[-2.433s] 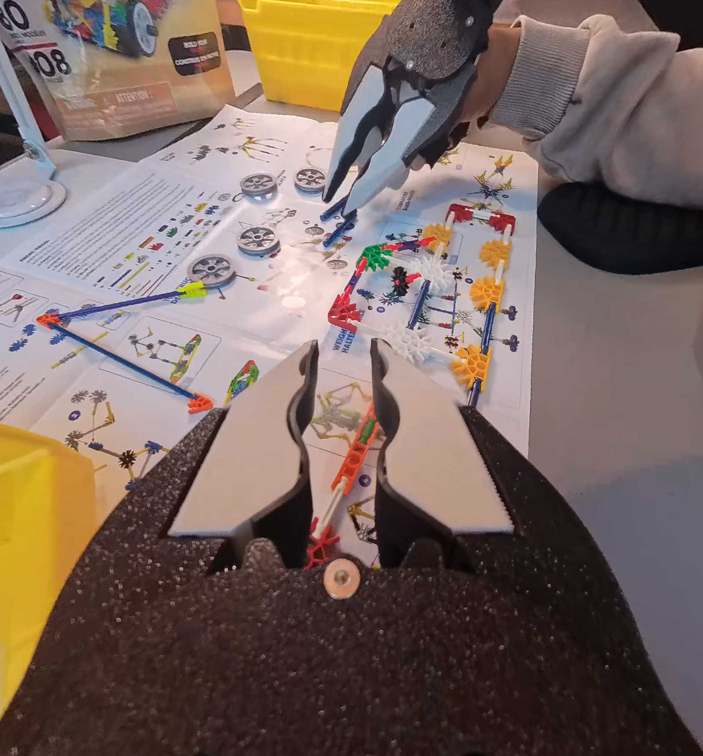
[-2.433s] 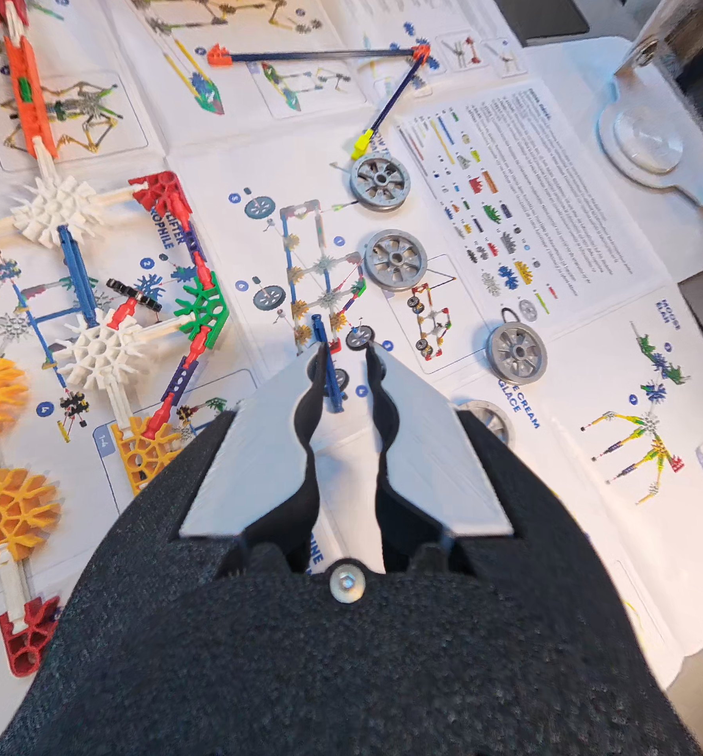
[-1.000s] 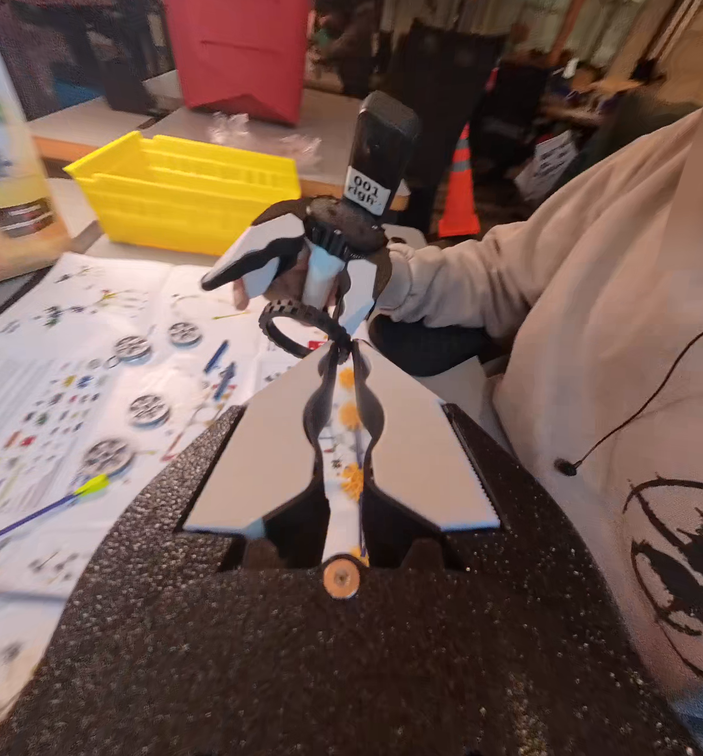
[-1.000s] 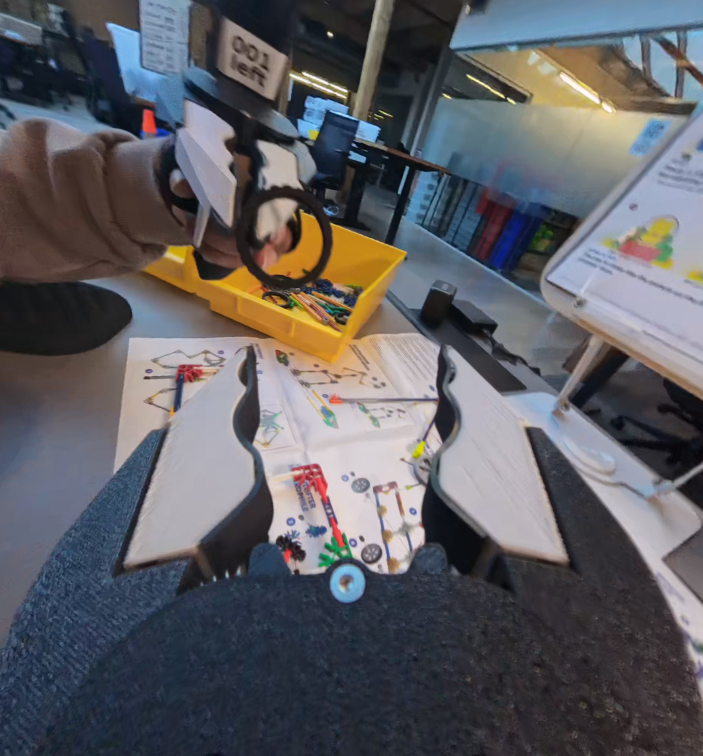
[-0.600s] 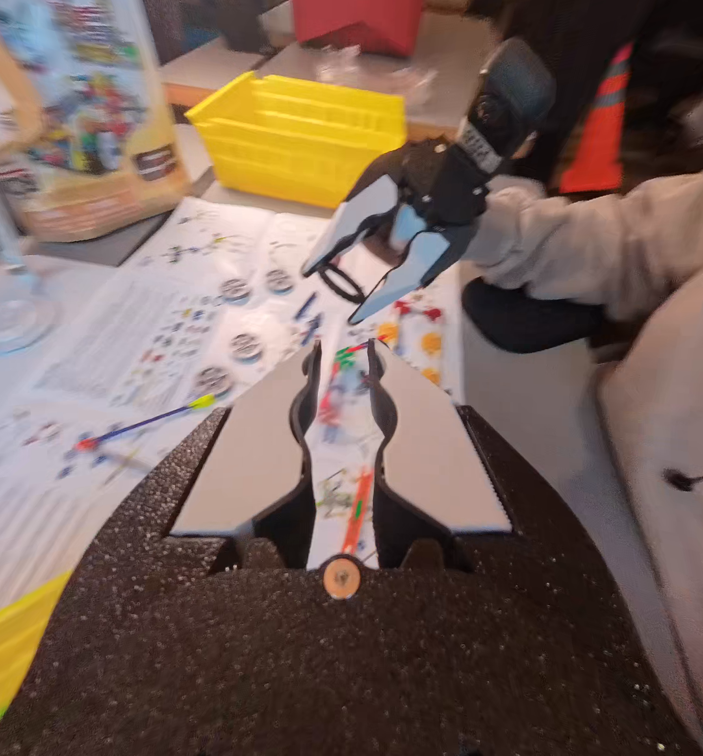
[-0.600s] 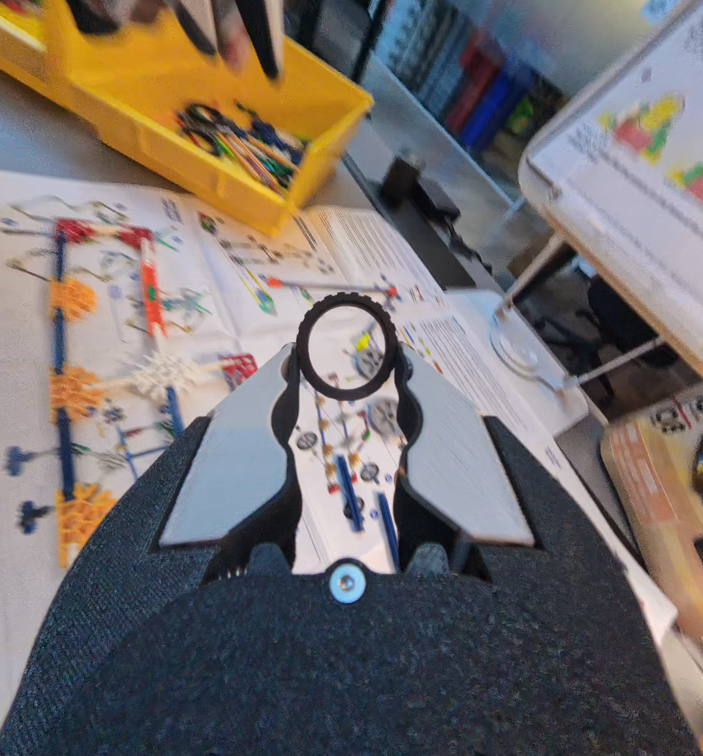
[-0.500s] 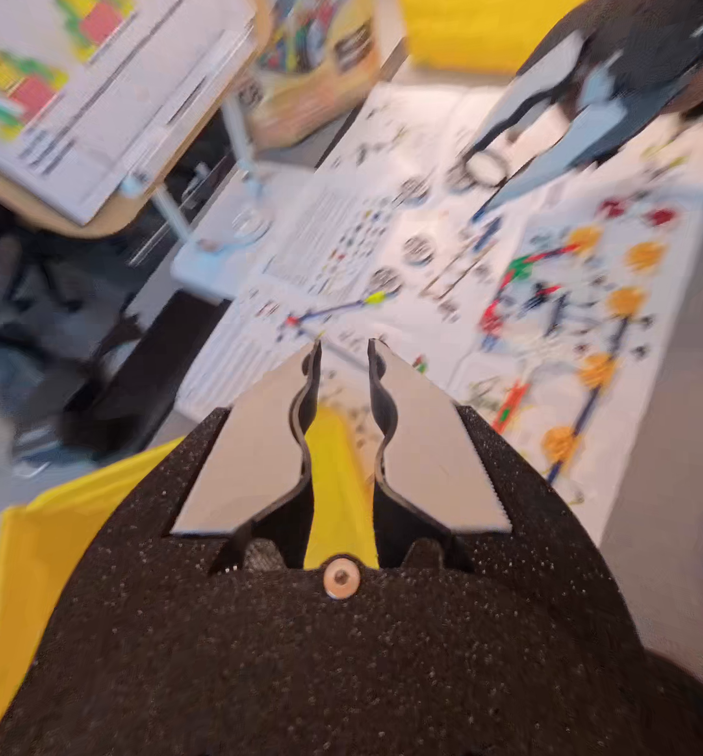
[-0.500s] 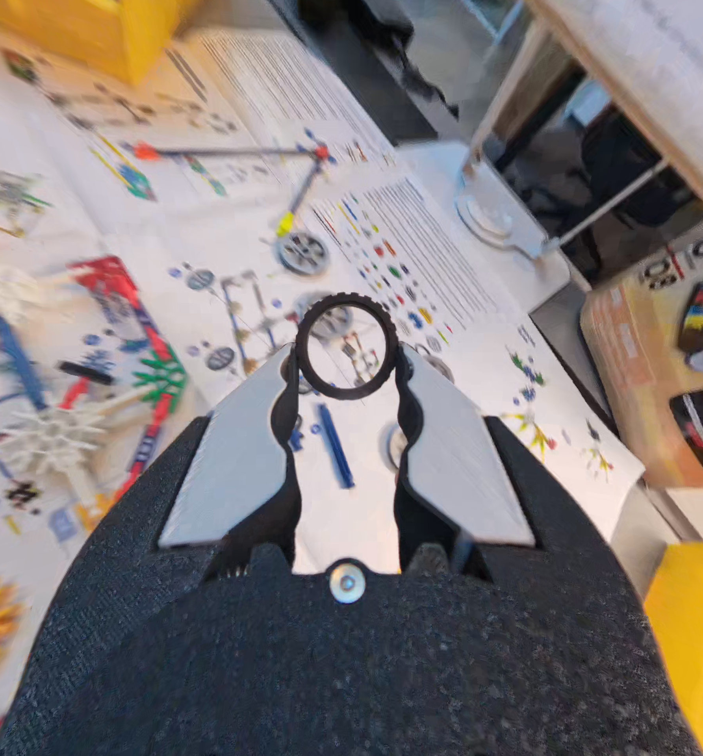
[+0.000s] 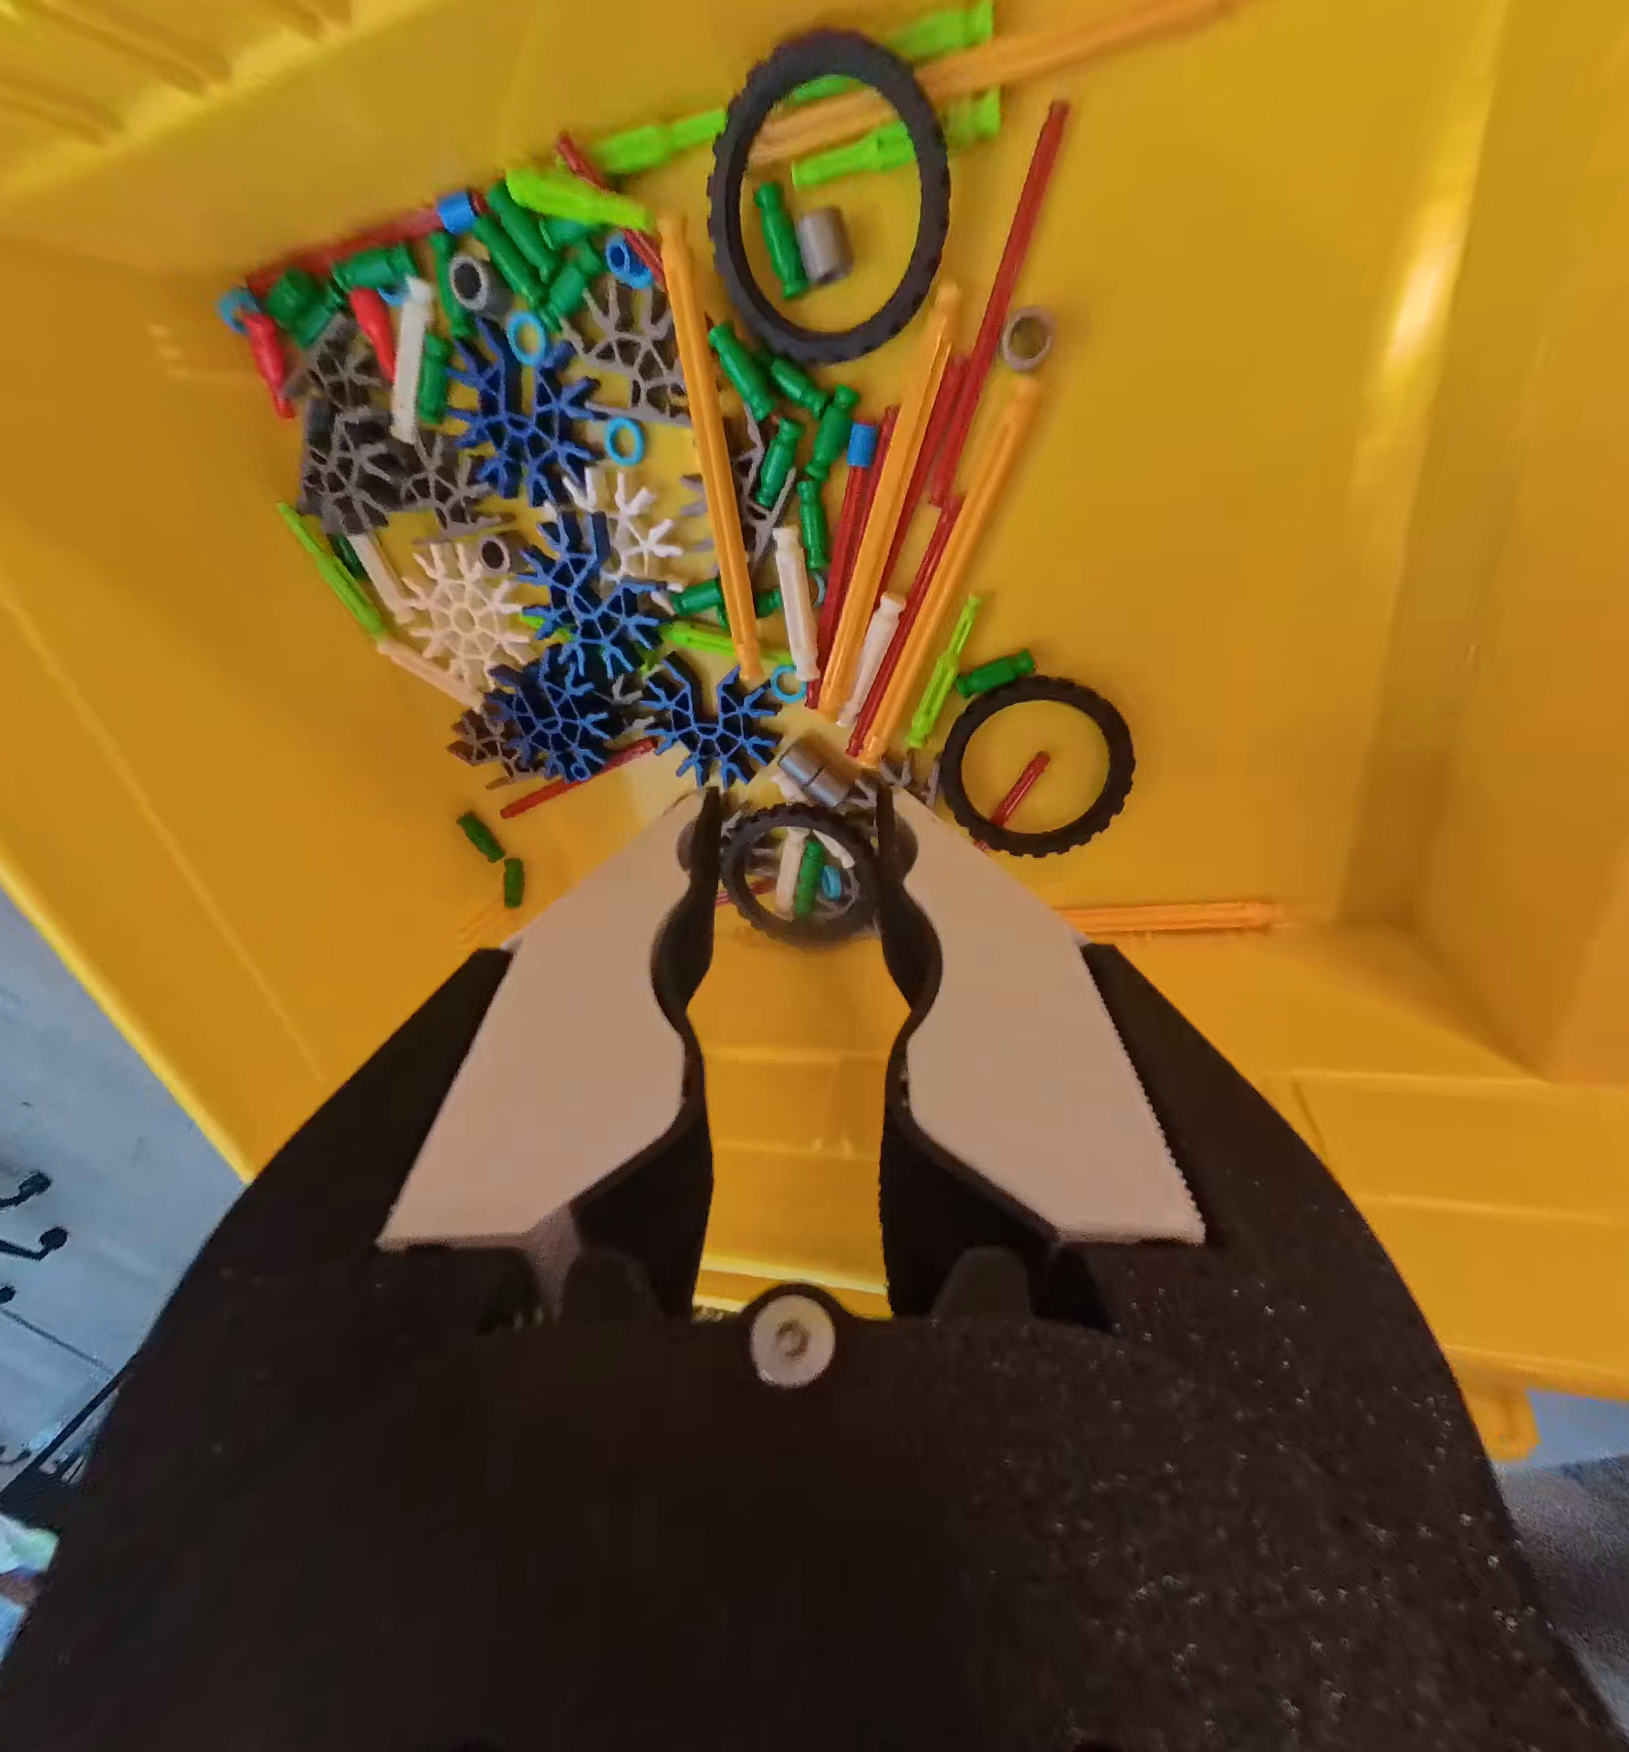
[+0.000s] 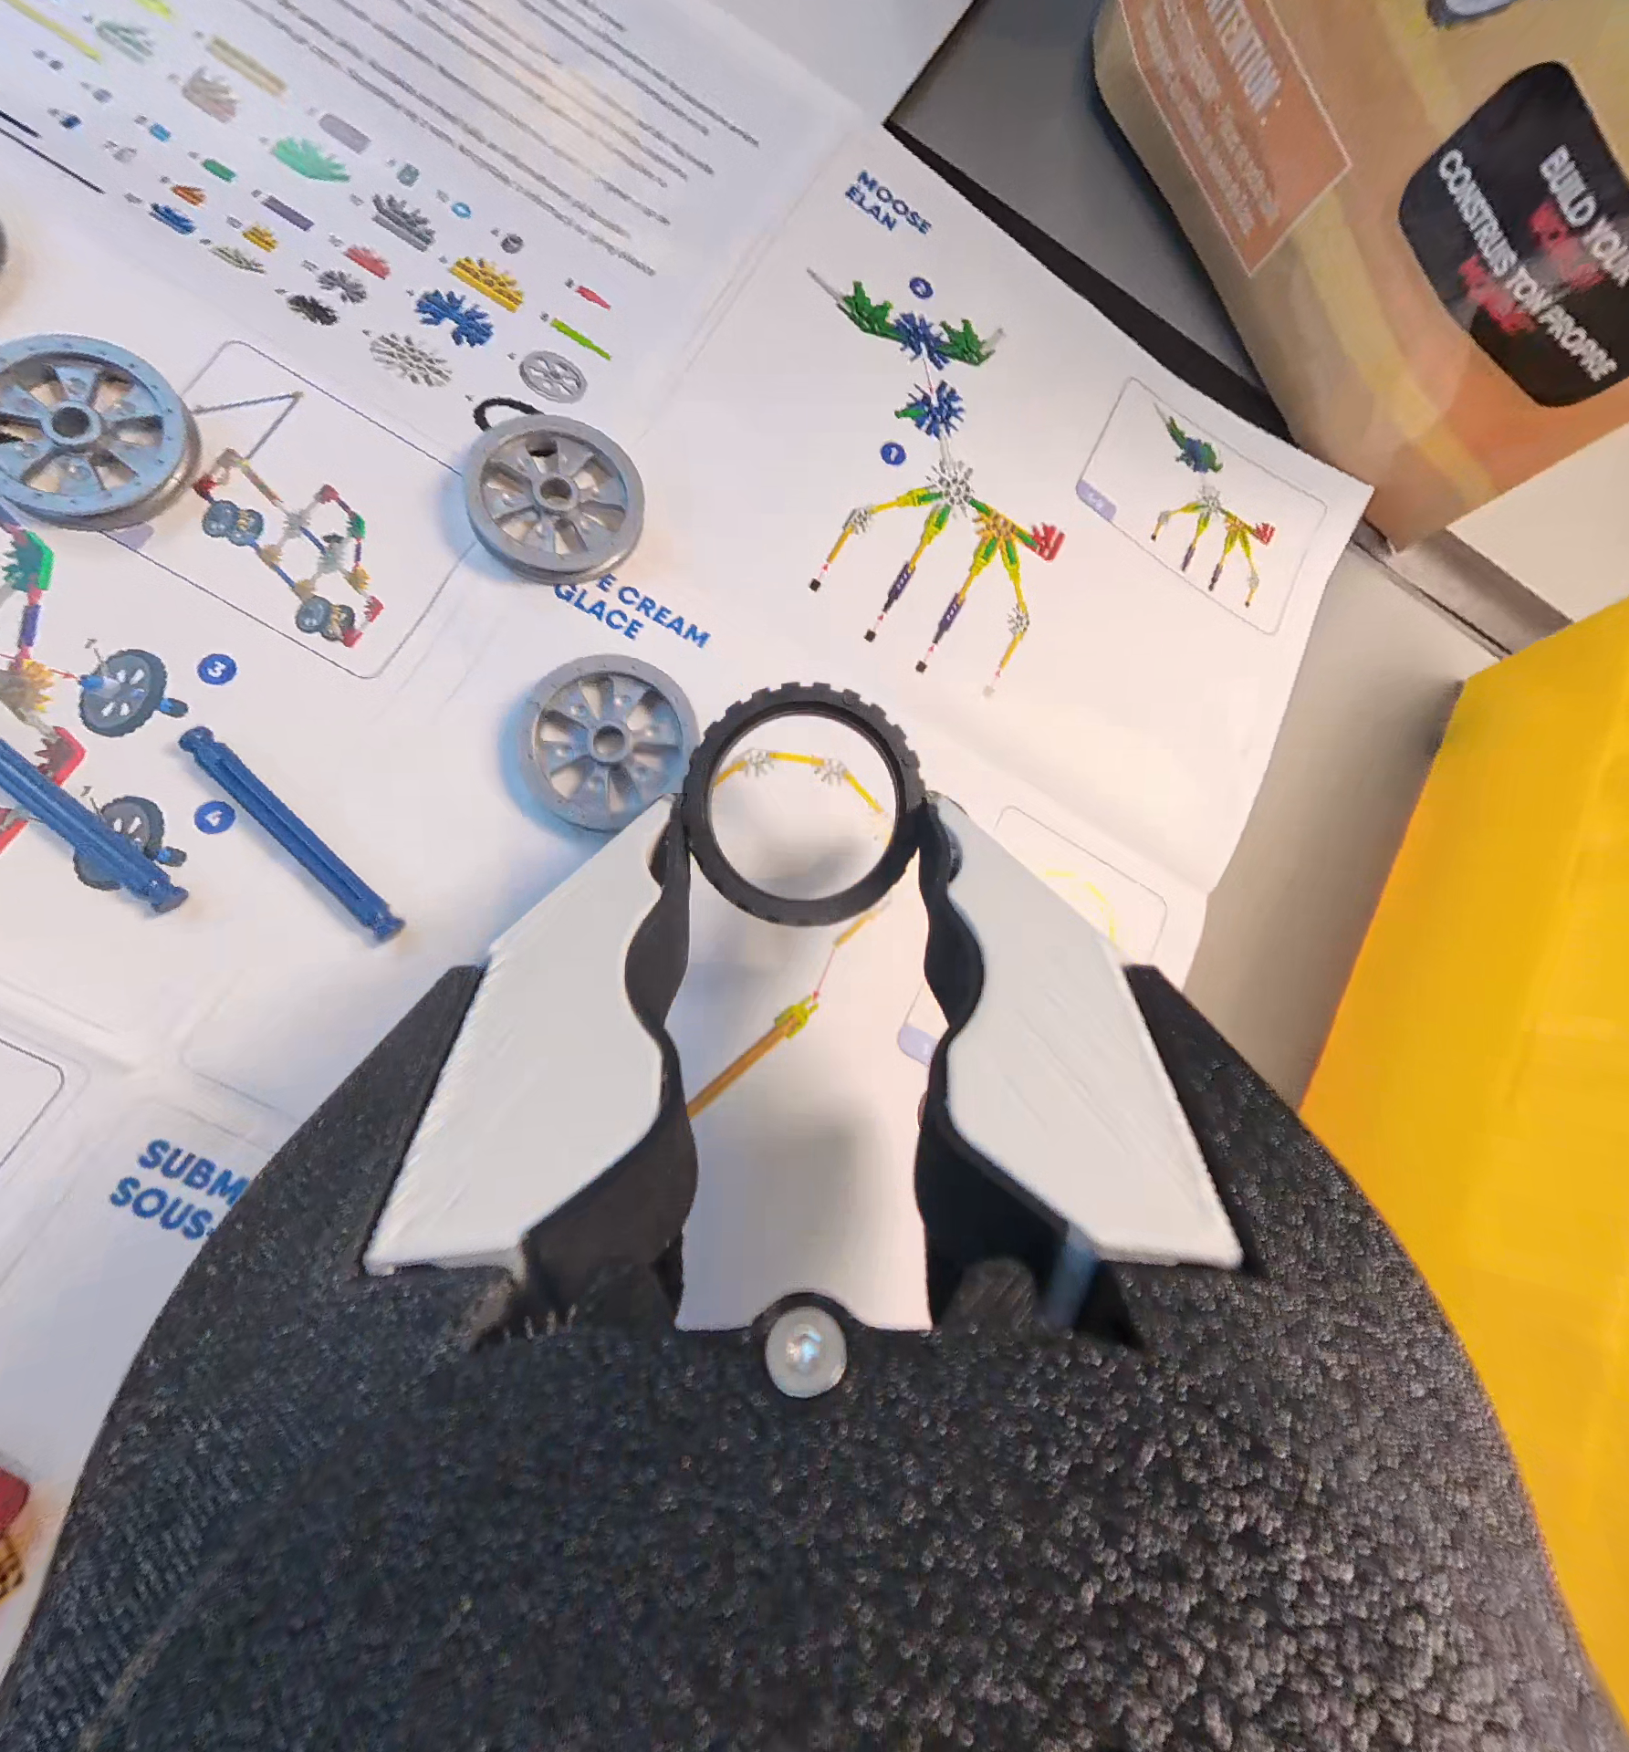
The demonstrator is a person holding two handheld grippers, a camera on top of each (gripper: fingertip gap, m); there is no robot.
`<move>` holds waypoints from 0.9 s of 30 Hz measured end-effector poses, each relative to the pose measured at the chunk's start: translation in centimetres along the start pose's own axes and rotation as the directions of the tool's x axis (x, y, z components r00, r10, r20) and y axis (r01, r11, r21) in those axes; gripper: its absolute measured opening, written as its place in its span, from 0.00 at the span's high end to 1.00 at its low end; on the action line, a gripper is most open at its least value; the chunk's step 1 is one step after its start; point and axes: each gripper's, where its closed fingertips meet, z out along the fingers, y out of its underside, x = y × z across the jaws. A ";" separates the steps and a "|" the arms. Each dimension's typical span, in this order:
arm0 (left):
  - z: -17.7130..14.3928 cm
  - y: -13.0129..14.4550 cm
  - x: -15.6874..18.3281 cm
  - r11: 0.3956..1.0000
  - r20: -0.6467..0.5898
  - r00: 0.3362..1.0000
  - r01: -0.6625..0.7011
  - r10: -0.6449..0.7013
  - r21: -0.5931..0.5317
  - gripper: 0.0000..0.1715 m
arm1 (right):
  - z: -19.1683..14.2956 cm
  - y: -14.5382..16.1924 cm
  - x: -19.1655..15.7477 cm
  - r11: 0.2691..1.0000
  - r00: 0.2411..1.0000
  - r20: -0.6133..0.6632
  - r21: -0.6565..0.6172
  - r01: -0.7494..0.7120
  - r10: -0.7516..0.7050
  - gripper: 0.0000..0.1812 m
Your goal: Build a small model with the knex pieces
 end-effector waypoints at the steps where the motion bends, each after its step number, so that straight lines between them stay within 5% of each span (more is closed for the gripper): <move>1: 0.5 0.6 -0.1 0.999 -0.014 1.000 -0.009 0.008 -0.047 0.80 | 0.0 0.6 0.1 1.000 1.000 0.007 -0.020 -0.008 0.008 0.74; 6: 1.8 3.2 0.4 0.978 -0.134 0.991 -0.035 0.007 -0.205 0.71 | 0.0 1.8 -0.4 0.999 0.997 0.065 -0.023 -0.045 0.046 0.66; 12: 2.9 3.5 0.0 0.968 -0.141 0.990 -0.040 0.004 -0.249 0.78 | -1.9 -0.5 -0.1 0.991 0.996 0.066 0.116 -0.074 0.066 0.65; 14: 2.9 3.4 -0.1 0.968 -0.141 0.990 -0.044 0.009 -0.246 0.79 | -2.6 -1.2 0.0 0.984 0.996 0.060 0.159 -0.075 0.066 0.65; 18: 2.0 2.9 -0.7 0.983 -0.127 0.992 -0.028 0.004 -0.182 1.00 | -3.5 -1.9 0.2 0.978 0.997 0.036 0.198 -0.068 0.062 0.65; 24: 0.8 3.0 -0.7 0.990 -0.135 0.990 0.010 -0.029 -0.138 1.00 | -4.2 -3.0 -0.3 0.966 0.998 0.042 0.250 -0.061 0.052 0.66; 27: 1.6 3.0 -0.3 0.988 -0.142 0.989 0.020 -0.043 -0.155 0.92 | -4.3 -3.2 -0.7 0.966 0.999 0.041 0.256 -0.044 0.035 0.66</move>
